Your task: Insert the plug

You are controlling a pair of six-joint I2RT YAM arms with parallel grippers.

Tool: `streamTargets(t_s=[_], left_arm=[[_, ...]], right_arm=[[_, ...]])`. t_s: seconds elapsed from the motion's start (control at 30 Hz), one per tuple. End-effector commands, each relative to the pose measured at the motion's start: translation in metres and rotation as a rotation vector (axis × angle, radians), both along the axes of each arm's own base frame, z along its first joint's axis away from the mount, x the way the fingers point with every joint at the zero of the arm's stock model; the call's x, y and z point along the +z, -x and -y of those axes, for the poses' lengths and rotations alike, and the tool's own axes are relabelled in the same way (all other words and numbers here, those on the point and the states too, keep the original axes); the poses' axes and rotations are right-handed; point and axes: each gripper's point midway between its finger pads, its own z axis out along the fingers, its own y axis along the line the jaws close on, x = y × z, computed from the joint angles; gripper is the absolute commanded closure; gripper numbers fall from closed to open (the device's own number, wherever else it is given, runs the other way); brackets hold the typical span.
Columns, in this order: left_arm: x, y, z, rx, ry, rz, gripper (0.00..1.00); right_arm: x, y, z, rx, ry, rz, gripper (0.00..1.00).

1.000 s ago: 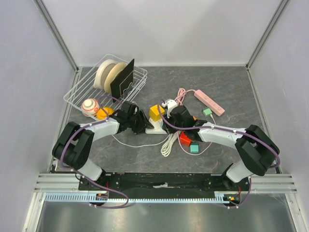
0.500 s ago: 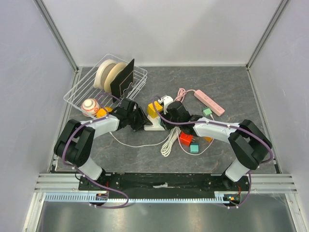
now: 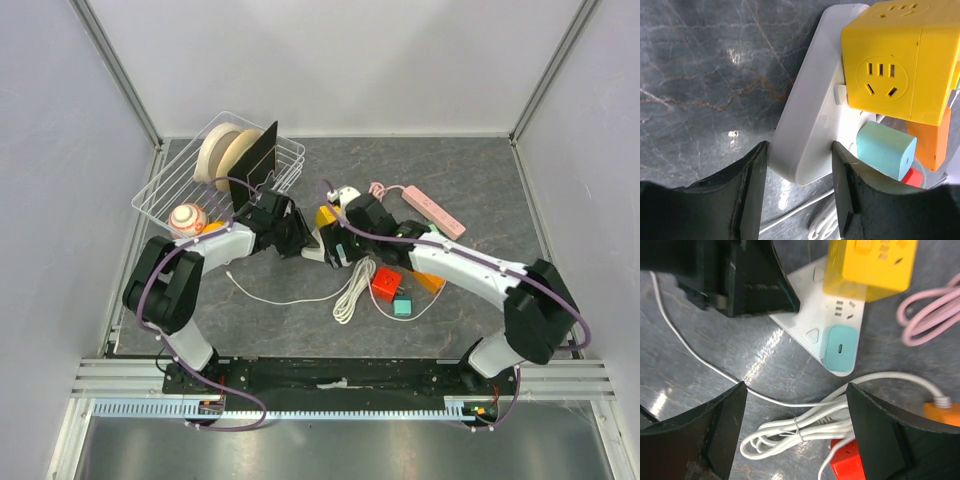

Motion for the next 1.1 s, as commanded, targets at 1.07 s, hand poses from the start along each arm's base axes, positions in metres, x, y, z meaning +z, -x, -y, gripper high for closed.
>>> streamTargets(t_s=[1.07], left_arm=[[0.132, 0.038, -0.014, -0.272, 0.065, 0.295, 0.15]], right_arm=[[-0.035, -0.006, 0.180, -0.386, -0.074, -0.296, 0.02]])
